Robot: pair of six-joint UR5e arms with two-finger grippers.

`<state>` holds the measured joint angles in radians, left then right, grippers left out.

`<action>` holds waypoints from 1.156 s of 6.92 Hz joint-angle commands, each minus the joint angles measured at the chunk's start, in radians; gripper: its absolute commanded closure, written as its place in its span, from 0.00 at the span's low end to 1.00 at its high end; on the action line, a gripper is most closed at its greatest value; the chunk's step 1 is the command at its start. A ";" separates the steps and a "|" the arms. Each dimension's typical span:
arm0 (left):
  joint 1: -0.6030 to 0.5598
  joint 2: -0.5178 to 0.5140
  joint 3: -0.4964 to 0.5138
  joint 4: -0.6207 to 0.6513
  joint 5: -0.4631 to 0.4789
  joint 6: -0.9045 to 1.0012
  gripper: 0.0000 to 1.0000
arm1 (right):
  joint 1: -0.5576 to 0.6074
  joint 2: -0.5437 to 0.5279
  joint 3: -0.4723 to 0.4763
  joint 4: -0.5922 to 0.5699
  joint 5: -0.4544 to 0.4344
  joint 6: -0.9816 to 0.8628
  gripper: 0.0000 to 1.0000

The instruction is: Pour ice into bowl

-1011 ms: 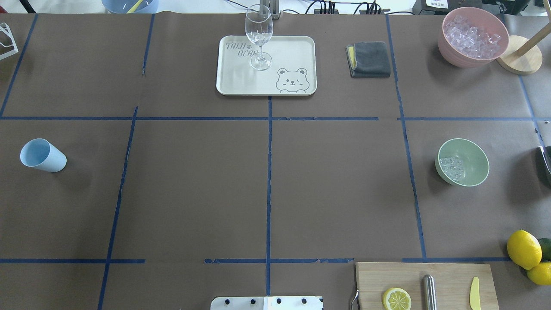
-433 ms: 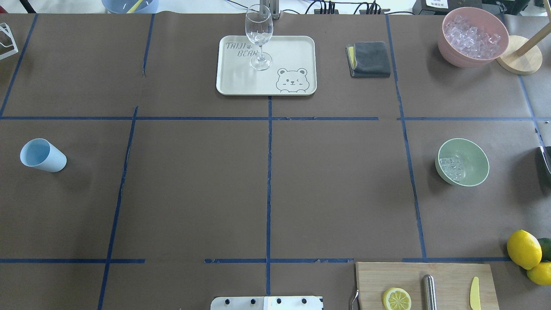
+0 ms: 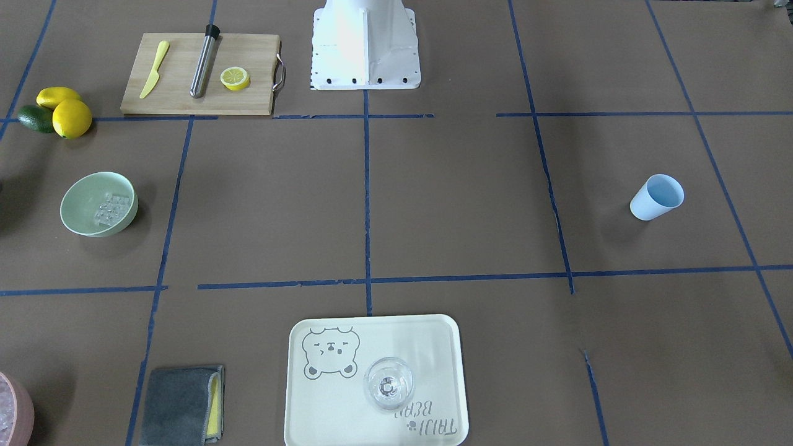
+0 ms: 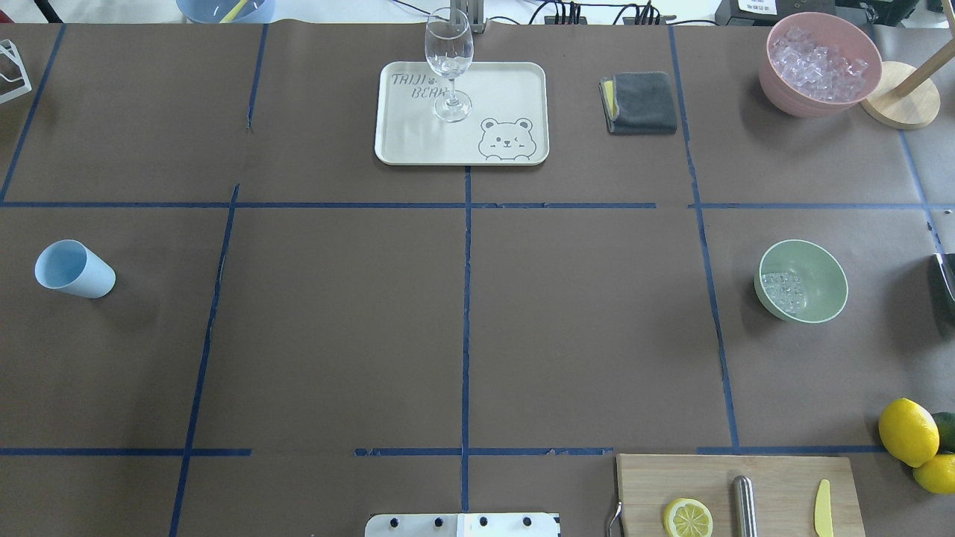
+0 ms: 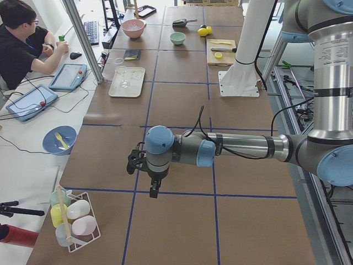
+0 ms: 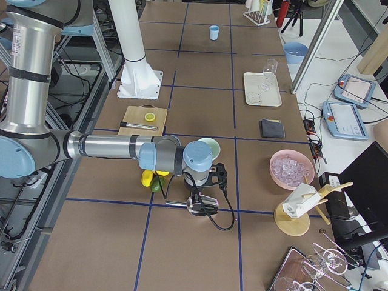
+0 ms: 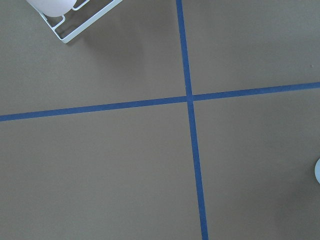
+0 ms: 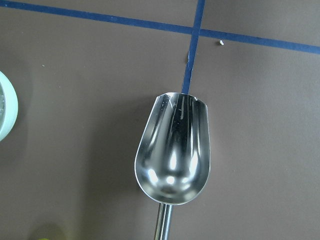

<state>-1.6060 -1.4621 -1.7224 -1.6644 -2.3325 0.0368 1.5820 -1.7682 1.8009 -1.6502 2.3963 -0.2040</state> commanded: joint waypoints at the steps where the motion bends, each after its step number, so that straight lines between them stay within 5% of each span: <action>1: 0.000 0.000 -0.003 -0.003 0.001 0.000 0.00 | -0.017 0.048 0.003 -0.008 -0.047 0.061 0.00; 8: 0.000 -0.001 -0.006 -0.006 0.001 0.000 0.00 | -0.017 0.049 -0.009 0.000 -0.089 0.067 0.00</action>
<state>-1.6061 -1.4630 -1.7287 -1.6692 -2.3317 0.0368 1.5647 -1.7151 1.7923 -1.6505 2.3059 -0.1370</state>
